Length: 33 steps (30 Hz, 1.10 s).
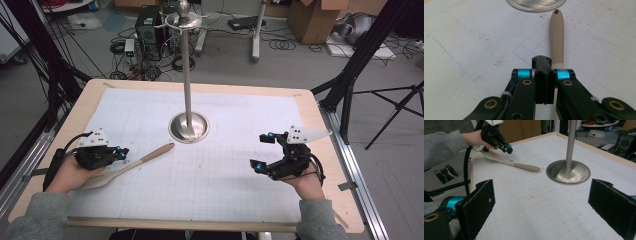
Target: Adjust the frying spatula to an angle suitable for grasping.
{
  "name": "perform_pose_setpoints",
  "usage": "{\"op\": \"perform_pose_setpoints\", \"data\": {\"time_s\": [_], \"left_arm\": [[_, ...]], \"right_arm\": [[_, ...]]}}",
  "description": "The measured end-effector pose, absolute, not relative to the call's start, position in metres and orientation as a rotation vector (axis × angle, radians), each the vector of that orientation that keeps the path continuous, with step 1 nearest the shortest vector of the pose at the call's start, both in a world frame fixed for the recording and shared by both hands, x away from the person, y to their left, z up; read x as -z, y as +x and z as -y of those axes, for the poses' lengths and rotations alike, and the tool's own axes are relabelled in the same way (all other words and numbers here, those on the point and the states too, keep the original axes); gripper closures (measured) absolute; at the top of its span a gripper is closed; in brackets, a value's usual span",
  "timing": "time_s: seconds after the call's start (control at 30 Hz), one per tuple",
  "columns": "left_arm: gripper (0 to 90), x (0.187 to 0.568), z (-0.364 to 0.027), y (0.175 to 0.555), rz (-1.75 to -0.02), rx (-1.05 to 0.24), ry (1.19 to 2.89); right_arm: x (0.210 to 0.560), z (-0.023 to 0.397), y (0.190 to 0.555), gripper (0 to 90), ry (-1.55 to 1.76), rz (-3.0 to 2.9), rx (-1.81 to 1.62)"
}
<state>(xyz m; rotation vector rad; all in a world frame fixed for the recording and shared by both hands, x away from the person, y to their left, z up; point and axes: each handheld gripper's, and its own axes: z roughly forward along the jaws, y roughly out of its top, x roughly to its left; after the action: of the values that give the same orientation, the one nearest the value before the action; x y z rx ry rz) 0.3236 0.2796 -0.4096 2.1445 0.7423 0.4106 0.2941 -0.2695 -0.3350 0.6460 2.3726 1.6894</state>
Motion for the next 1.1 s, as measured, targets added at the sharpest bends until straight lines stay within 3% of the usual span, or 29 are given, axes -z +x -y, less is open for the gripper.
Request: {"op": "perform_pose_setpoints", "data": {"time_s": [0.4,0.5,0.7,0.9,1.03,1.1], "left_arm": [[89.4,0.4094,-0.2719,0.3192,-0.696,-0.399,2.191],[83.6,0.4092,-0.2724,0.3185,-0.706,-0.395,2.185],[64.5,0.4083,-0.2761,0.3161,-0.722,-0.386,2.147],[32.0,0.4063,-0.2742,0.3153,-0.72,-0.353,2.177],[24.2,0.4064,-0.2706,0.3154,-0.747,-0.288,2.206],[15.7,0.4072,-0.2687,0.3158,-0.762,-0.297,2.227]], "right_arm": [[0.3352,0.269,0.2943,6.2,0.643,-2.376,-1.688],[0.3355,0.2687,0.2945,6.1,0.645,-2.382,-1.685],[0.3357,0.2686,0.2948,6.1,0.642,-2.383,-1.685],[0.3357,0.2681,0.2948,6.2,0.642,-2.383,-1.687],[0.3358,0.2683,0.2953,6.2,0.645,-2.383,-1.688],[0.3358,0.2681,0.2952,6.1,0.649,-2.384,-1.689]]}}
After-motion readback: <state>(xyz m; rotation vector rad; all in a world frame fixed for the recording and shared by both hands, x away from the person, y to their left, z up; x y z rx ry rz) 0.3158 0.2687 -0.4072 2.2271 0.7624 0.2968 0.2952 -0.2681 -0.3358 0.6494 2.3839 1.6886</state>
